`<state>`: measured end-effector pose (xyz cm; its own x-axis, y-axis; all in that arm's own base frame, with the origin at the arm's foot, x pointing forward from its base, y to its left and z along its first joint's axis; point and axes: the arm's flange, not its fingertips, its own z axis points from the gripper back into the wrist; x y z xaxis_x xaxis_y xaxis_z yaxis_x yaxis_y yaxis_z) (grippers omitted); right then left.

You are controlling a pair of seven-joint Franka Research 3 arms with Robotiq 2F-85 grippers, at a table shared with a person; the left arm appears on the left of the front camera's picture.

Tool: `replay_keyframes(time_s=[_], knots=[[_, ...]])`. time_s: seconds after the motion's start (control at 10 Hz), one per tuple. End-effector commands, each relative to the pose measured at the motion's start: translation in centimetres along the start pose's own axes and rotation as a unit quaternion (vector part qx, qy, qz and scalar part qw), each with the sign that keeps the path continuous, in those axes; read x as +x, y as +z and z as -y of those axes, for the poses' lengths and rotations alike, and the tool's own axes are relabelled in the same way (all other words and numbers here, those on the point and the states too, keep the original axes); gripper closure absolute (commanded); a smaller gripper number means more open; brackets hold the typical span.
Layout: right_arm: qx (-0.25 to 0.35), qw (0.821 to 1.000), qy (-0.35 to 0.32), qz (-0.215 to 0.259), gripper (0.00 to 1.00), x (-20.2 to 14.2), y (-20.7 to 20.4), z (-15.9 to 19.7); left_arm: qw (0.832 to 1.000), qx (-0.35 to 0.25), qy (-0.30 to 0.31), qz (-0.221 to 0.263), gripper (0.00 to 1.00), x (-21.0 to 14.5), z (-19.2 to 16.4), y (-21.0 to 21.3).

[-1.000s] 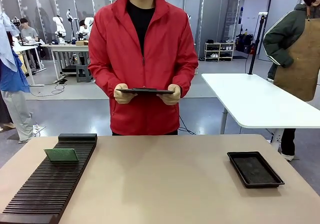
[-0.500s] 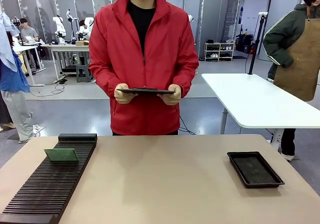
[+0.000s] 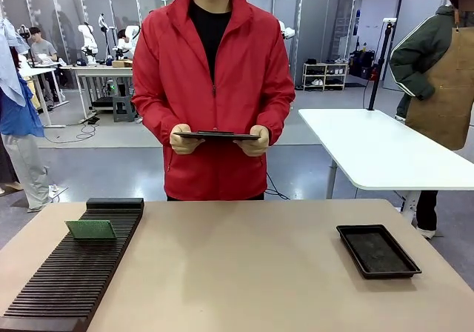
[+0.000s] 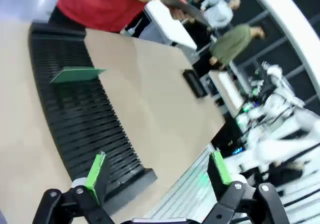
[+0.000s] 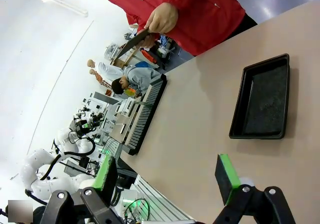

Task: Inspect the PCB.
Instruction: Pick up the Blank PCB and present it to the human.

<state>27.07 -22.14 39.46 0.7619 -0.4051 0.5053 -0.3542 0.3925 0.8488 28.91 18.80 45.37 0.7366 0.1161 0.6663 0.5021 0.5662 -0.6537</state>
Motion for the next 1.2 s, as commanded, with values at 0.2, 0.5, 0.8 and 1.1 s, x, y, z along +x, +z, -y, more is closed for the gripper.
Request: replay_keyframes(time_s=[0.2, 0.5, 0.8, 1.1], knots=[[0.005, 1.0, 0.002, 0.001, 0.0, 0.0, 0.1, 0.0, 0.96, 0.056, -0.237, -0.138, 0.0, 5.1, 2.4, -8.3], [0.005, 1.0, 0.002, 0.001, 0.0, 0.0, 0.1, 0.0, 0.922, 0.061, -0.328, -0.197, 0.0, 7.0, 4.2, -12.1], [0.005, 1.0, 0.002, 0.001, 0.0, 0.0, 0.1, 0.0, 0.923, 0.052, -0.324, -0.201, 0.0, 7.2, 5.1, -12.7], [0.005, 1.0, 0.002, 0.001, 0.0, 0.0, 0.1, 0.0, 0.924, 0.049, -0.322, -0.2, 0.0, 7.1, 4.7, -12.9]])
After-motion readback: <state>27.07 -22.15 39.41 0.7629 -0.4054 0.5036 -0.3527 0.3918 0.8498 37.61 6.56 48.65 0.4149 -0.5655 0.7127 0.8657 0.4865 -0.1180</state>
